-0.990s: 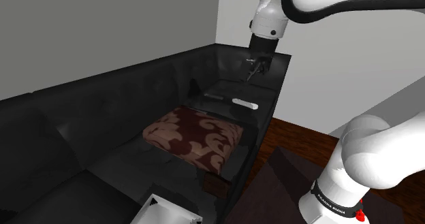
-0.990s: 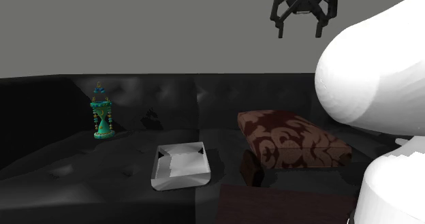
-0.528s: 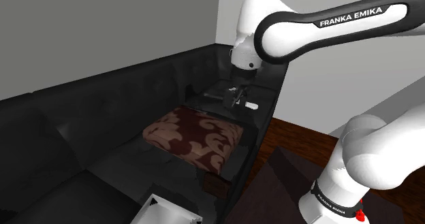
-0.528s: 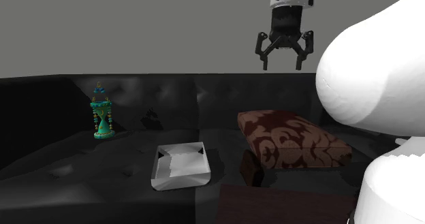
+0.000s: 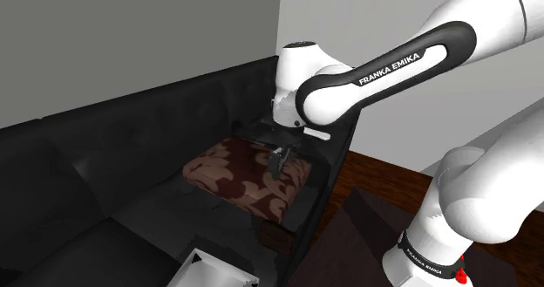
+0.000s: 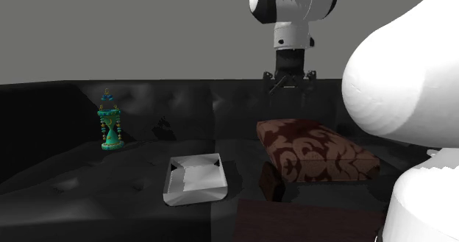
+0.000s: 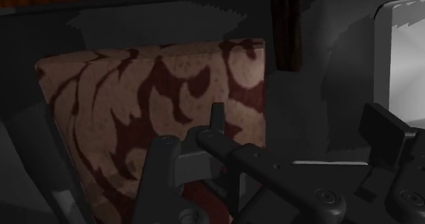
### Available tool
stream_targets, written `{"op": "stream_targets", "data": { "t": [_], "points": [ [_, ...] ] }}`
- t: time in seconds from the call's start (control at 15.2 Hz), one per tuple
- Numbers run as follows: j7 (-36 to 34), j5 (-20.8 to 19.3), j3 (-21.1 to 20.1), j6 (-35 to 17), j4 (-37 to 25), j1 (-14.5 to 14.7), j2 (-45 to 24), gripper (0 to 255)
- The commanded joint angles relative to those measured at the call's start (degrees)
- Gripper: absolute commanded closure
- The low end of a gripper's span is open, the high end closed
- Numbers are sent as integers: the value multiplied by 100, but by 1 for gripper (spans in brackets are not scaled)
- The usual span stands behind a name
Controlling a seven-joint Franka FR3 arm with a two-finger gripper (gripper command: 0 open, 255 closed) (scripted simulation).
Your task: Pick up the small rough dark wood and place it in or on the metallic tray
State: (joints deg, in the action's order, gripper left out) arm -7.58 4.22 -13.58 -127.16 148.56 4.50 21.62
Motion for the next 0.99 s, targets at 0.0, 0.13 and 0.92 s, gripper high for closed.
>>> {"op": "stream_targets", "data": {
  "t": [0.0, 0.13, 0.92],
  "points": [
    [-51, -46, -122, -398, 60, 36, -399, 0],
    [-108, -144, -225, -741, 50, 46, -827, 0],
    [-956, -1498, -382, -2287, -439, 237, -3365, 0]
  ]
}}
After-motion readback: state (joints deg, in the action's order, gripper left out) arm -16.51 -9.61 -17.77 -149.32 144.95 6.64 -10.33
